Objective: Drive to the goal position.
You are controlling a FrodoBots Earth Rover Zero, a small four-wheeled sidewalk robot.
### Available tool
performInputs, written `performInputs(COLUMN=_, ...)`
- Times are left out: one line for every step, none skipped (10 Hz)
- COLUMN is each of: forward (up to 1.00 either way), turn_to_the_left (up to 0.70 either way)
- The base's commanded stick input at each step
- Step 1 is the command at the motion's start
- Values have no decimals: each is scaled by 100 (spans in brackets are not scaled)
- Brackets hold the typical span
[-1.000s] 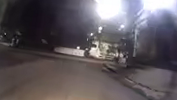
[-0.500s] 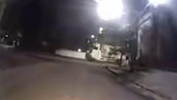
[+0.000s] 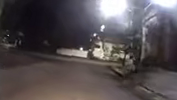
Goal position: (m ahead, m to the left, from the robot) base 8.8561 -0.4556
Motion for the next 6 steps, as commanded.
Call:
performInputs(forward=70, turn_to_the_left=-10)
performInputs(forward=70, turn_to_the_left=0)
performInputs(forward=70, turn_to_the_left=0)
performInputs(forward=70, turn_to_the_left=0)
performInputs(forward=70, turn_to_the_left=0)
performInputs(forward=70, turn_to_the_left=0)
